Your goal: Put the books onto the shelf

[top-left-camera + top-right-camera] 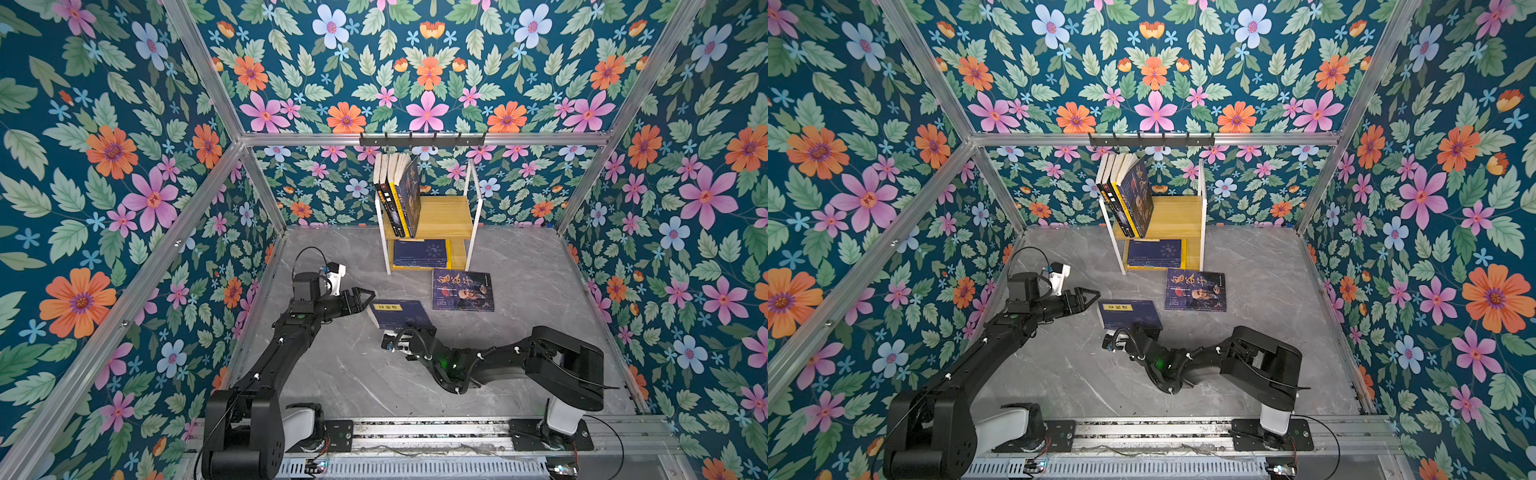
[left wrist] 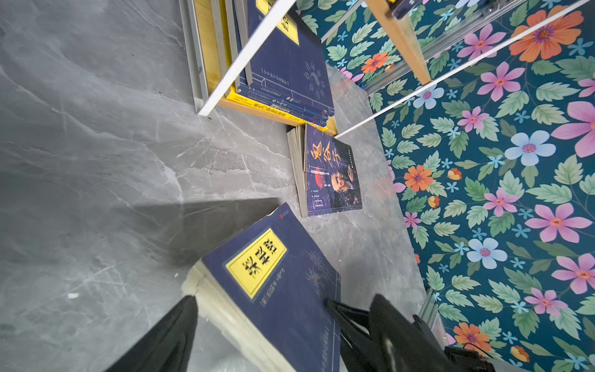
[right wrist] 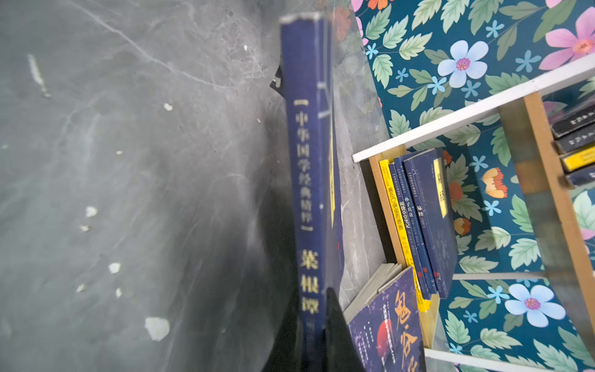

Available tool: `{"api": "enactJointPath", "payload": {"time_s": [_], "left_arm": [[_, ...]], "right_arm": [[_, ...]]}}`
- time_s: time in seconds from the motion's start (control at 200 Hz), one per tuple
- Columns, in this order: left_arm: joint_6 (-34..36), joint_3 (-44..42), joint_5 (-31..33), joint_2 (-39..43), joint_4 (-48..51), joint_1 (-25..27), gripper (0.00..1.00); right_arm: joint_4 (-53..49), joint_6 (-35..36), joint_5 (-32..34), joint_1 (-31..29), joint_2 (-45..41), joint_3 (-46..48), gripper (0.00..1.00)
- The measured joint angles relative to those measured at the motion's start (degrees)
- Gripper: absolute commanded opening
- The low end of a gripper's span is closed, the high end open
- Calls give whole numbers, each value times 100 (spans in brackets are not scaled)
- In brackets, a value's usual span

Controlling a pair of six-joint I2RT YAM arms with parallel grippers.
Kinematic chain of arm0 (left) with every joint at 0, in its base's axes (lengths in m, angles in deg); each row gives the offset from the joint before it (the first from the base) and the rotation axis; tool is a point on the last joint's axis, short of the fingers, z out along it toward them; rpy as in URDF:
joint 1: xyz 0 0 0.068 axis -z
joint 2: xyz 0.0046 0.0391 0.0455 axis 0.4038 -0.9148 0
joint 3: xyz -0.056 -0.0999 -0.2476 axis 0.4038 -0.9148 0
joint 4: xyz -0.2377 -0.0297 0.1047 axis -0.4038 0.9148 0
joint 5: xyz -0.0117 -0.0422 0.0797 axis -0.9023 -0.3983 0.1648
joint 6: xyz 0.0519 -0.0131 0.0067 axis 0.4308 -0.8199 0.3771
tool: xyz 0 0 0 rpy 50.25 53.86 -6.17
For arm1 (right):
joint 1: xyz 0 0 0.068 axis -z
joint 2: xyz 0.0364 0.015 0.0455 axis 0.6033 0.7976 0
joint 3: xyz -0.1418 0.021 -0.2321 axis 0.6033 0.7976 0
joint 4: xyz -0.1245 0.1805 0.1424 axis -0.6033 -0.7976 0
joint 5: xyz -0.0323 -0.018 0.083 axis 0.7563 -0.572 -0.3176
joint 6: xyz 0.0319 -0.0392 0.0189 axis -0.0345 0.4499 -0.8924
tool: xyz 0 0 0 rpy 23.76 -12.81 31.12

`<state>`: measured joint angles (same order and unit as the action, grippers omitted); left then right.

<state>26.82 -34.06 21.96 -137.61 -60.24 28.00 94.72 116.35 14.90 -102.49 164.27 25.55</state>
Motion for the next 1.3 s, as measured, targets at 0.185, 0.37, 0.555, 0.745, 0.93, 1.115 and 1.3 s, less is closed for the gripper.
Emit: {"api": "enactJointPath", "payload": {"time_s": [0.185,0.37,0.555,0.745,0.93,1.115,1.3], "left_arm": [[2,-125,-125,133,-2,-28,88],[-365,-476,-378,179,-225,-35,85],[-822,-555,-566,160,-487,17,82],[-1237,-581,-640,98,-678,42,82],[-1399,-612,-636,-52,-824,136,79],[-1556,-564,-522,-238,-868,208,64],[-1646,-560,-352,-308,-857,208,48]], "right_arm": [[-35,20,212,4,87,-153,0],[-24,22,352,28,155,-400,0],[-26,50,487,140,358,-697,0],[-11,109,505,136,417,-887,0],[15,140,446,107,426,-960,0],[107,199,328,-13,448,-885,0],[422,529,275,-205,461,-527,0]]}}
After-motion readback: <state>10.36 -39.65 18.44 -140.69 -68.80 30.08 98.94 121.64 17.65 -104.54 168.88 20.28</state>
